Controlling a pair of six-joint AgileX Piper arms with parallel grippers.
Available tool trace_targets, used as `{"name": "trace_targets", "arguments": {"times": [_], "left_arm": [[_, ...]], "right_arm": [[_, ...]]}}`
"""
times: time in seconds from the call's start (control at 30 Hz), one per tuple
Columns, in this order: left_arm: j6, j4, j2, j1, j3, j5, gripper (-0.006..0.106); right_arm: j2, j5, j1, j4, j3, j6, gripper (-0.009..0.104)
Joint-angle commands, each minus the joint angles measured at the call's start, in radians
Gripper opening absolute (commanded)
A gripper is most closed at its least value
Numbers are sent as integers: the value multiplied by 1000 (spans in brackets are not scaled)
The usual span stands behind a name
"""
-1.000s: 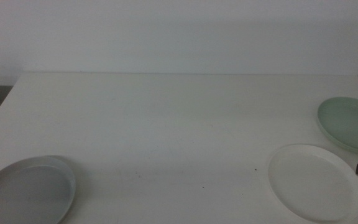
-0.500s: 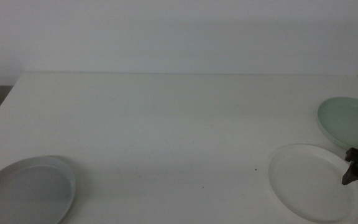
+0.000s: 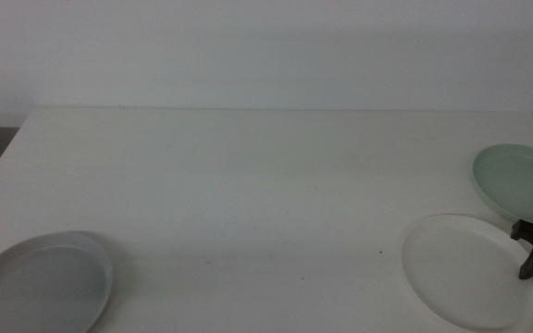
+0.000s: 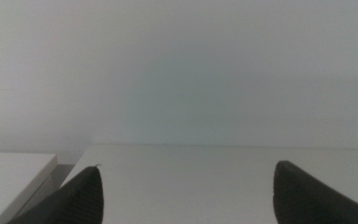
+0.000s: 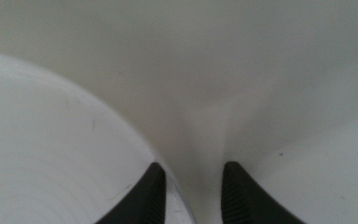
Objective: Stack the three bowls on top of each other.
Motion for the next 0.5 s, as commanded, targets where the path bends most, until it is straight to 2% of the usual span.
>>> {"name": "trace_targets", "arguments": {"times": [0.0,0.27,0.47], "left_arm": [[0,4,-3,0,0,-10,94],[0,4,-3,0,0,-10,94],[-2,4,-3,0,0,-10,94]], "right_arm": [[6,0,-8,-1,-1,-14,23],[6,2,-8,-4,-1,-47,21],[6,2,-8,-4,-1,-80,5]]}}
